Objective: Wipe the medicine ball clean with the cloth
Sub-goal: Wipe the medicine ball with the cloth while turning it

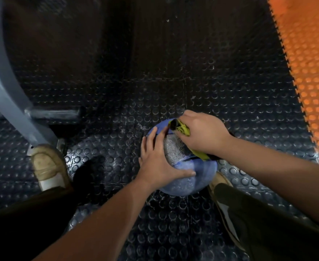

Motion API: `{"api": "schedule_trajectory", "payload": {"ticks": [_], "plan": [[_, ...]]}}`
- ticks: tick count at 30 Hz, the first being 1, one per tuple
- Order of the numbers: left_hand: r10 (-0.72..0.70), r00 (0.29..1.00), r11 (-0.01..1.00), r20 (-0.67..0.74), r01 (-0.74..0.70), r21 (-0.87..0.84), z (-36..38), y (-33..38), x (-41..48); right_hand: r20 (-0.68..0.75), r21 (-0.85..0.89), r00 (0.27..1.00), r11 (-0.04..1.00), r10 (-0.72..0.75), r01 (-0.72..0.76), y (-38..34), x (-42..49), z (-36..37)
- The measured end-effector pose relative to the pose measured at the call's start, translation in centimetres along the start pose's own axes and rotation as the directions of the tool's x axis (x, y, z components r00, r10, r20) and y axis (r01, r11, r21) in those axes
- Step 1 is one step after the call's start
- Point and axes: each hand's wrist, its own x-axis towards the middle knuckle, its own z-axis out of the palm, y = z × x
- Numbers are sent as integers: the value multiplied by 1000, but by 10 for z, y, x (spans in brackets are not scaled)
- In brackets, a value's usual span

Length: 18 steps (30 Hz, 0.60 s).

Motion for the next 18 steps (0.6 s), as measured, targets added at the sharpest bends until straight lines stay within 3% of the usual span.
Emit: {"api": "schedule_trajectory", "payload": {"ticks": [3,6,9,11,15,18], "plan": [[-61,998,995,28,63,-79,-9,3,12,27,4,1000,1000,7,-7,-6,-8,0],[-36,999,994,39,40,-103,-18,5,25,57,-2,989,991,-134,135,-11,-28,-2],[-28,997,996,69,33,-80,-16,7,23,103,-14,980,985,-172,174,-8,-33,-5],[-22,997,998,75,27,-65,-11,7,16,99,-42,987,990,-127,132,-7,-25,-6],[10,999,1000,49,-11,13,0,2,-2,83,-42,992,995,98,-94,3,10,-2],[17,998,1000,53,-16,-15,-2,-3,-6,100,-11,991,996,85,-85,1,6,0]]}}
